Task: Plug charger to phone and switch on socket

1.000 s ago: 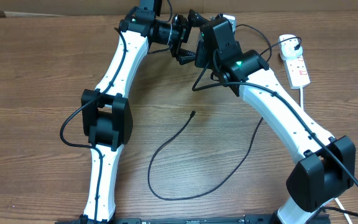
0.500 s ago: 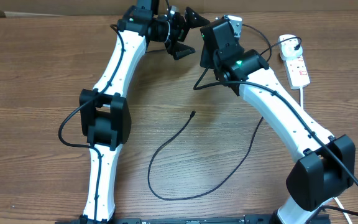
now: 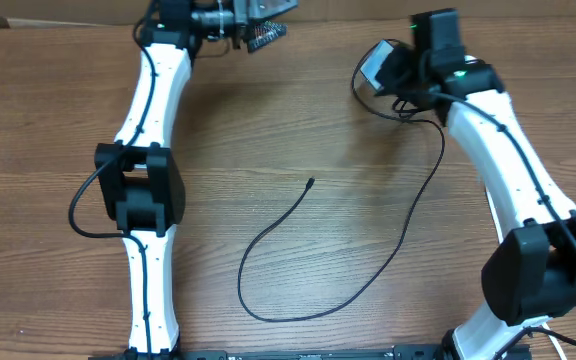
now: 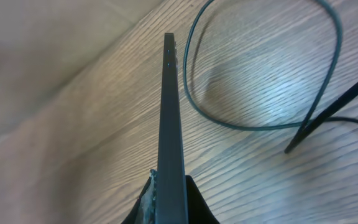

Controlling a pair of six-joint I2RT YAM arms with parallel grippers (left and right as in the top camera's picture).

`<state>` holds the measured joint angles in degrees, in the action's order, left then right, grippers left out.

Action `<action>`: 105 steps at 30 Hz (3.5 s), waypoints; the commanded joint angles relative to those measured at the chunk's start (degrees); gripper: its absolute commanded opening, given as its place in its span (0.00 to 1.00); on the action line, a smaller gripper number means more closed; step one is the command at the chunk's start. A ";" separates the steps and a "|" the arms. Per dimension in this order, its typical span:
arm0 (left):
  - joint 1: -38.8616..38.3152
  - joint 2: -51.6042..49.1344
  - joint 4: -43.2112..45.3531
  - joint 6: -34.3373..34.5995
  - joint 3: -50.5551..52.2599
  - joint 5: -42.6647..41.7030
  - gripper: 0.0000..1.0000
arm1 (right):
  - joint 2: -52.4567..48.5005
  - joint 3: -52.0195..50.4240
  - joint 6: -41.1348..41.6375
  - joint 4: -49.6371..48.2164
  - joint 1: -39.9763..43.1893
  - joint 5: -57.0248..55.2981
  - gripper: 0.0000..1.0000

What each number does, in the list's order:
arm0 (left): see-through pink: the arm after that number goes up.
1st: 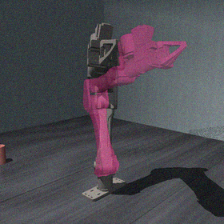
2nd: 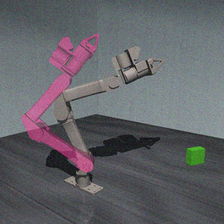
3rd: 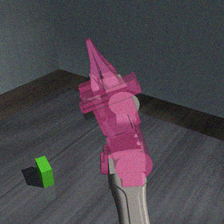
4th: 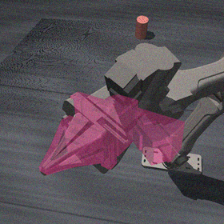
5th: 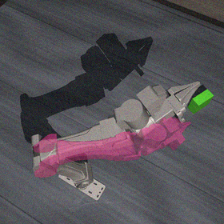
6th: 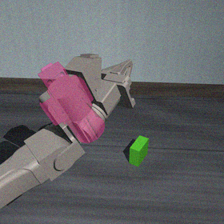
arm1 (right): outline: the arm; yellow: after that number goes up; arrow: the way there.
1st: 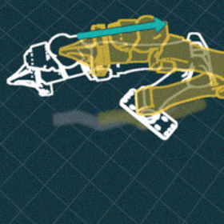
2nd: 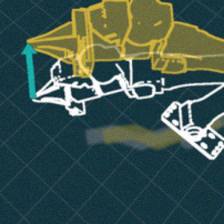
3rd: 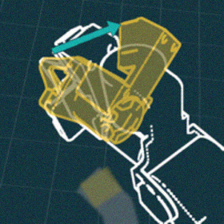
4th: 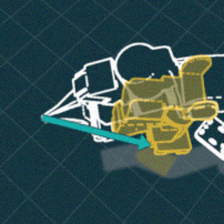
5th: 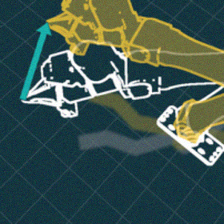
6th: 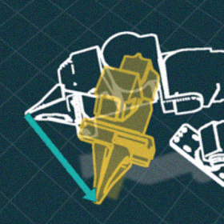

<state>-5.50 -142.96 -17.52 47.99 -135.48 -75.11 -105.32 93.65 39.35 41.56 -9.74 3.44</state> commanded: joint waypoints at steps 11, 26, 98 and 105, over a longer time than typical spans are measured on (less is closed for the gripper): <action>0.85 5.51 4.55 -1.75 -1.57 -10.45 1.00 | 0.37 1.20 2.64 -0.92 6.23 16.35 0.04; 0.66 18.60 -39.69 -28.87 -1.57 44.78 1.00 | 0.37 1.20 2.62 -1.01 6.23 16.15 0.04; -2.25 15.74 -25.05 0.20 7.15 22.08 1.00 | -0.48 0.48 28.26 -23.71 -2.78 25.18 0.04; -2.78 15.74 -23.41 10.62 7.13 25.16 1.00 | -0.48 0.48 32.68 -26.23 -5.66 19.30 0.04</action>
<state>-7.77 -126.96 -42.30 50.41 -127.92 -52.05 -106.37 93.60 68.82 16.53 -14.85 25.69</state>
